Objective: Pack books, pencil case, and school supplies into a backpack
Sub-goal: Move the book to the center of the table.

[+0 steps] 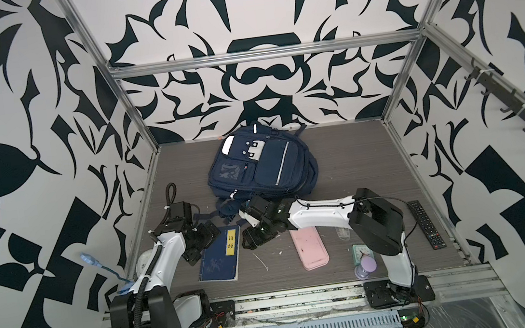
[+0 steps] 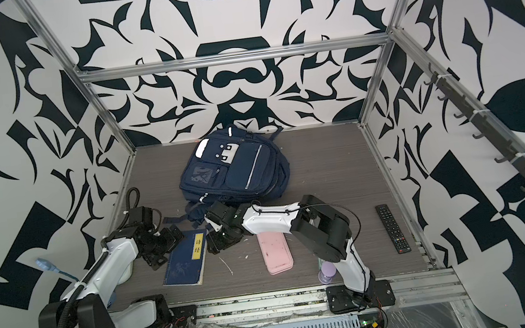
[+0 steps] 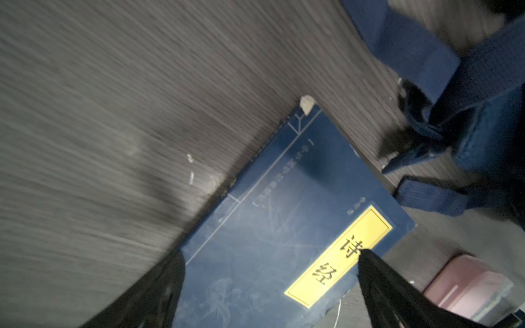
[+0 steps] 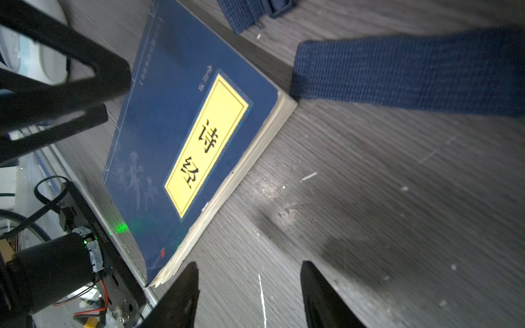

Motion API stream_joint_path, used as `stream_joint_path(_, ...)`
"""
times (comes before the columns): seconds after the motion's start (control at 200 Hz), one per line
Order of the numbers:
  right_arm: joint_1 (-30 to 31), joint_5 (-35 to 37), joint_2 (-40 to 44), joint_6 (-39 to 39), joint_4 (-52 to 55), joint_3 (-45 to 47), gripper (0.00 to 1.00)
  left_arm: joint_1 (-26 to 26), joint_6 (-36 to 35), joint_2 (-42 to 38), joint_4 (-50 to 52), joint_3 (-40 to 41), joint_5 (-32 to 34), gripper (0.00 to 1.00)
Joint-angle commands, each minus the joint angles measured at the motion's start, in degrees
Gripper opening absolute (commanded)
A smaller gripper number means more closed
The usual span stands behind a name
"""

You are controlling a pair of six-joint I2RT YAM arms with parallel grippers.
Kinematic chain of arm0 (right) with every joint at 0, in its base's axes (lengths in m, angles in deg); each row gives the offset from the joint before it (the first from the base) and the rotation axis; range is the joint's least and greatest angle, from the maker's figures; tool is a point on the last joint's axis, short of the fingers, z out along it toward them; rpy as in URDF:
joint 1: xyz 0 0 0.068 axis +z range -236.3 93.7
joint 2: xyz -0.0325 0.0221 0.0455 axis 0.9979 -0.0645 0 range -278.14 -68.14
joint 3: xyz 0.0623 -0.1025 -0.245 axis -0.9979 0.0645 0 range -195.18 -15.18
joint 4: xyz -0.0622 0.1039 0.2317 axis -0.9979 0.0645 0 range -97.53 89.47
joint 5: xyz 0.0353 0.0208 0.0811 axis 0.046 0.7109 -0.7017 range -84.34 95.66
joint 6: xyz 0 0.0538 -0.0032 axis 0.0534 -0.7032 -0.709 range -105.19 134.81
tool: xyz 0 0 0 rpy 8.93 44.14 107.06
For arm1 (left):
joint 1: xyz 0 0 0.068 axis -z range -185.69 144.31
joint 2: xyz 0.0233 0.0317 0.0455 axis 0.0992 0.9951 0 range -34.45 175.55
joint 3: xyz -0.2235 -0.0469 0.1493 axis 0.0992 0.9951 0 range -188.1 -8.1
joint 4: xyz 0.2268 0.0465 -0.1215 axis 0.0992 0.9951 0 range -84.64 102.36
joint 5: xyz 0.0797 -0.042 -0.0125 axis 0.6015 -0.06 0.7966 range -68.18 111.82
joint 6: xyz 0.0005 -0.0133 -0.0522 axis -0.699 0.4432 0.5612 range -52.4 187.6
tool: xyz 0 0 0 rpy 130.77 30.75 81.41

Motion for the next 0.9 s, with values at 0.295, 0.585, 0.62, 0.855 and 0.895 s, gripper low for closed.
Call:
stream_joint_path(0.295,0.5,-0.7,-0.9,0.5,1.3,-2.5,0.58,-1.1,-0.1,5.2,-8.2,2.4,2.5,0.97)
stream_joint_path(0.585,0.6,-1.4,-0.4,-0.3,0.8,-2.1,0.52,-0.6,1.3,3.9,-9.9,5.3,-3.7,0.96)
stream_joint_path(0.62,0.6,-2.0,-0.3,-0.9,-0.1,-1.7,0.52,0.1,1.9,3.1,-9.8,6.0,-4.2,0.96)
stream_joint_path(0.855,0.6,-2.1,-1.0,-2.2,-1.3,-1.6,0.51,4.9,6.3,-3.3,-8.3,9.1,-5.5,0.95)
stream_joint_path(0.895,0.6,-1.9,-1.0,-2.5,-1.5,-1.6,0.51,5.6,6.9,-4.2,-8.1,9.4,-5.5,0.95)
